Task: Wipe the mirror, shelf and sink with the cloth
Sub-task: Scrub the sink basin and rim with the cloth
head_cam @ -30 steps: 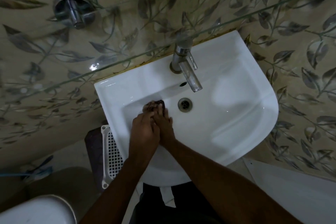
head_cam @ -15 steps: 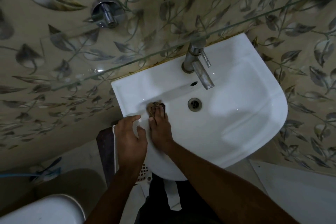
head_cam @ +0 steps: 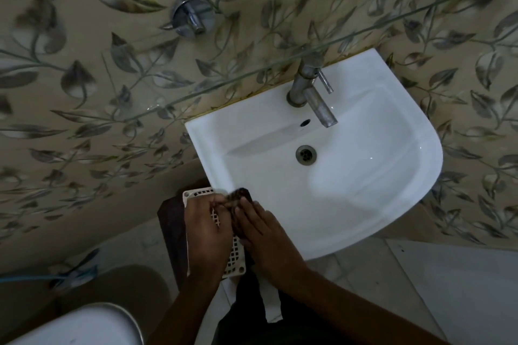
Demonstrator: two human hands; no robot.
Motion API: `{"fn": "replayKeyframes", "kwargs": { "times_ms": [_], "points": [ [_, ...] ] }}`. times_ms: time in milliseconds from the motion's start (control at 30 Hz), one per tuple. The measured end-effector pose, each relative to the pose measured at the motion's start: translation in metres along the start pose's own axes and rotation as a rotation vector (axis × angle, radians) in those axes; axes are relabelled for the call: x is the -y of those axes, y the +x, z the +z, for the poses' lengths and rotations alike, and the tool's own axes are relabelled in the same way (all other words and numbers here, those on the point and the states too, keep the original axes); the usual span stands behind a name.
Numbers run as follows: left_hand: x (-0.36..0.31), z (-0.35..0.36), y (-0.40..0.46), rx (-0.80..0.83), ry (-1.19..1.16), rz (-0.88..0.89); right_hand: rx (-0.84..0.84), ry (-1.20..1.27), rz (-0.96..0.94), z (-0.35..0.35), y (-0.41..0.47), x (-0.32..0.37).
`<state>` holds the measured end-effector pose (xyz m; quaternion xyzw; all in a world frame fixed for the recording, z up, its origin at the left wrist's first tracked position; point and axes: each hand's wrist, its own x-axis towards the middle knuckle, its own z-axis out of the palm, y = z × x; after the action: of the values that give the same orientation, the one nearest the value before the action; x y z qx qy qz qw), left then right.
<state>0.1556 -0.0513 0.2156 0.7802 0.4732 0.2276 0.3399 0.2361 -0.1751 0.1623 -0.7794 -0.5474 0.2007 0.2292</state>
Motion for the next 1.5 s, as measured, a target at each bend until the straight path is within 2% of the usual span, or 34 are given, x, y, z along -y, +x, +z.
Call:
{"fn": "replayKeyframes", "kwargs": {
  "times_ms": [67, 200, 400, 533, 633, 767, 867, 967, 1067, 1200, 1333, 1400, 1500],
  "points": [
    [0.002, 0.001, -0.005, 0.012, -0.004, -0.03, 0.042, -0.069, 0.018, 0.002, -0.011, 0.0],
    [0.004, -0.006, 0.0, -0.026, 0.04, -0.025, 0.075, 0.034, 0.055, 0.001, 0.037, 0.012],
    [0.006, -0.028, 0.017, -0.023, 0.03, -0.063, -0.034, -0.174, 0.107, 0.002, 0.164, 0.02],
    [0.009, -0.039, 0.015, -0.065, -0.013, -0.03, -0.086, -0.28, 0.116, 0.003, 0.199, 0.023],
    [0.012, -0.04, 0.008, -0.052, -0.051, -0.041, -0.073, -0.182, 0.091, 0.008, 0.173, 0.025],
    [0.0, -0.028, -0.008, 0.025, -0.084, 0.04, 0.022, -0.028, 0.071, 0.009, 0.077, 0.023],
    [-0.011, -0.008, -0.027, 0.244, -0.123, 0.001, -0.001, -0.048, 0.044, 0.002, -0.001, 0.018],
    [-0.019, 0.018, -0.048, 0.499, -0.072, 0.206, -0.071, -0.086, 0.076, -0.007, -0.051, 0.002],
    [-0.036, 0.041, -0.069, 0.639, -0.082, 0.351, -0.108, -0.172, 0.234, -0.022, -0.075, -0.031],
    [-0.051, 0.069, -0.085, 0.633, -0.058, 0.529, -0.176, -0.352, 0.46, -0.059, -0.086, -0.079],
    [-0.063, 0.087, -0.079, 0.672, -0.011, 0.57, -0.302, -0.376, 0.65, -0.081, -0.097, -0.117],
    [-0.065, 0.094, -0.075, 0.697, -0.008, 0.575, -0.335, -0.392, 0.641, -0.071, -0.102, -0.112],
    [-0.071, 0.105, -0.068, 0.717, 0.008, 0.526, -0.374, -0.365, 0.523, -0.053, -0.111, -0.097]
  ]
}}
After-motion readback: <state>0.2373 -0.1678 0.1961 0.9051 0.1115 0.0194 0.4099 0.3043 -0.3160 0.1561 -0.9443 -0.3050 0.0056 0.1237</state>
